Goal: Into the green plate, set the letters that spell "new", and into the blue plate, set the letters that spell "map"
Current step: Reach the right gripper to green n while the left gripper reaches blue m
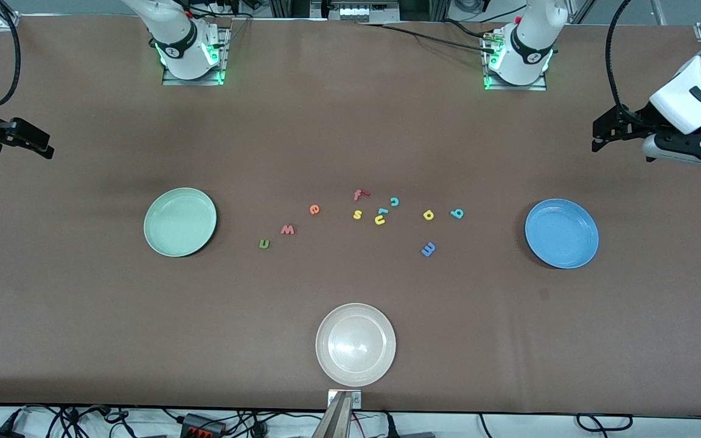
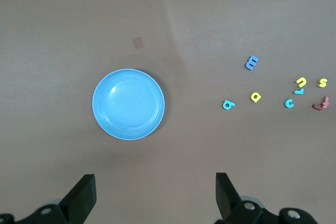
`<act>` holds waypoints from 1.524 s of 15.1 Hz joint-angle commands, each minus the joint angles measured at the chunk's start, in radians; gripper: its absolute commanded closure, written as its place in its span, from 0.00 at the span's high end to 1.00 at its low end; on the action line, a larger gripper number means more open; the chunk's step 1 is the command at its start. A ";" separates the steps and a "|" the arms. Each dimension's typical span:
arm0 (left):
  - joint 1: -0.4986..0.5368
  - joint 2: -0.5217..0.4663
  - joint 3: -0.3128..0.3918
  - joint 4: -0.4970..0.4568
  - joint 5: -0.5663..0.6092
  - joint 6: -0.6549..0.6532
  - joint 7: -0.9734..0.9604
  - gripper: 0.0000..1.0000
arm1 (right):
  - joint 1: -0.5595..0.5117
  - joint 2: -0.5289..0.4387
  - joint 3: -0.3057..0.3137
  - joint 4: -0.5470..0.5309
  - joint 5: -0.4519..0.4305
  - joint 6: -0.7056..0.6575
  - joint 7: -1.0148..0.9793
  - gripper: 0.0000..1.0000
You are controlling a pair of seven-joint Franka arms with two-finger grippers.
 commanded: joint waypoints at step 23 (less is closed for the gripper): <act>-0.187 0.289 -0.006 0.039 0.009 0.011 0.009 1.00 | 0.080 0.187 0.013 -0.005 -0.004 0.039 0.009 1.00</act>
